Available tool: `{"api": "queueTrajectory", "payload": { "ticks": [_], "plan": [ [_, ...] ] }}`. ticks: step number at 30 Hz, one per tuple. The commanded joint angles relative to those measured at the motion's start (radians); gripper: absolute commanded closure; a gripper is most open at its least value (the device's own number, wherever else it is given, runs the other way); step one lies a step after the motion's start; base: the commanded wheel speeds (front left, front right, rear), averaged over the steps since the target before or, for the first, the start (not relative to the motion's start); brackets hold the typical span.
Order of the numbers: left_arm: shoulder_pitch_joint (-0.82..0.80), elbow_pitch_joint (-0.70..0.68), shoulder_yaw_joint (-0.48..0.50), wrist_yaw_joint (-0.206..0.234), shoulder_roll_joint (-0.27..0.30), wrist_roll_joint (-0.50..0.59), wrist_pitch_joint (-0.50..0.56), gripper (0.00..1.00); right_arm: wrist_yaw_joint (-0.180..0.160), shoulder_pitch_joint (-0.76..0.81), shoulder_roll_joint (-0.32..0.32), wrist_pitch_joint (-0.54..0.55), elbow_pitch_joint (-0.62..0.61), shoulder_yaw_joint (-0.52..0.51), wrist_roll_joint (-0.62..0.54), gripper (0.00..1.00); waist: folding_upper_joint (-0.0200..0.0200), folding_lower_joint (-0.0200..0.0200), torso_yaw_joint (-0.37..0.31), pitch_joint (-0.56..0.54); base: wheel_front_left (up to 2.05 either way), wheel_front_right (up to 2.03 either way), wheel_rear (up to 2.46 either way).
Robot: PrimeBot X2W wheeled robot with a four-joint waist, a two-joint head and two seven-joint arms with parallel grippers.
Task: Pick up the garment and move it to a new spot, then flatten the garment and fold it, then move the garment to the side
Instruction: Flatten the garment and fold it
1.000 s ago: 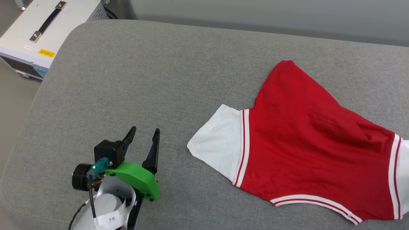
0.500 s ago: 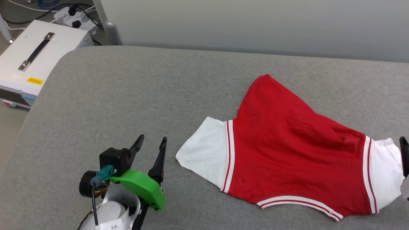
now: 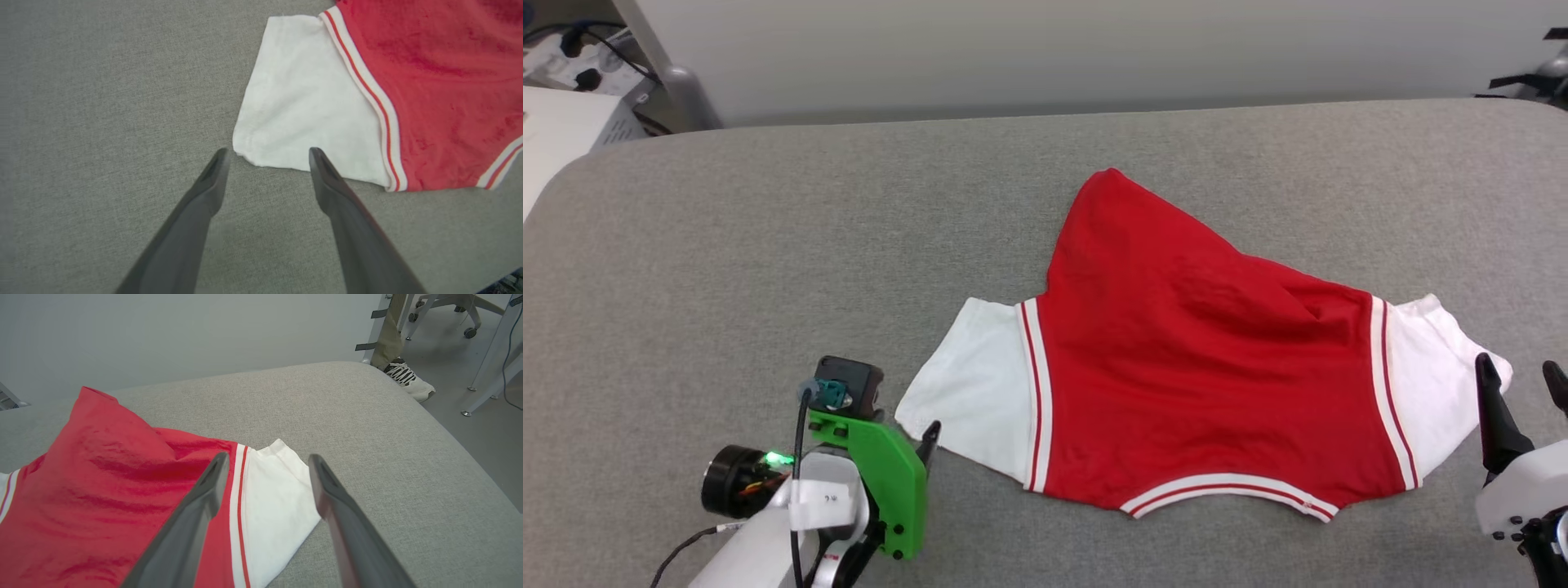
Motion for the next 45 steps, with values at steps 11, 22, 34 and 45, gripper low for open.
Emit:
{"api": "queueTrajectory", "payload": {
  "ticks": [11, 22, 34, 45],
  "plan": [
    [-0.049, 0.08, 0.025, 0.057, 0.028, 0.004, 0.06, 0.0, -0.001, 0.002, 0.022, -0.017, -0.02, 0.042, 0.015, 0.0, -0.0001, 0.0, -0.108, 0.091, 0.0, 0.0, 0.0],
    [-0.055, 0.156, -0.012, 0.024, 0.019, -0.032, 0.142, 1.0, -0.001, -0.012, 0.018, -0.015, -0.019, 0.052, 0.018, 0.0, -0.0001, 0.0, -0.114, 0.126, 0.0, 0.0, 0.0],
    [0.005, 0.02, 0.089, 0.077, 0.033, -0.076, 0.03, 1.0, -0.001, 0.017, -0.053, 0.081, 0.001, 0.052, 0.007, 0.0, -0.0001, 0.0, -0.02, 0.053, 0.0, 0.0, 0.0],
    [0.116, -0.28, 0.136, 0.149, 0.1, -0.086, 0.057, 1.0, -0.001, -0.028, -0.141, 0.419, 0.063, -0.01, -0.019, 0.0, -0.0001, 0.0, 0.077, 0.068, 0.0, 0.0, 0.0]
  ]
}}
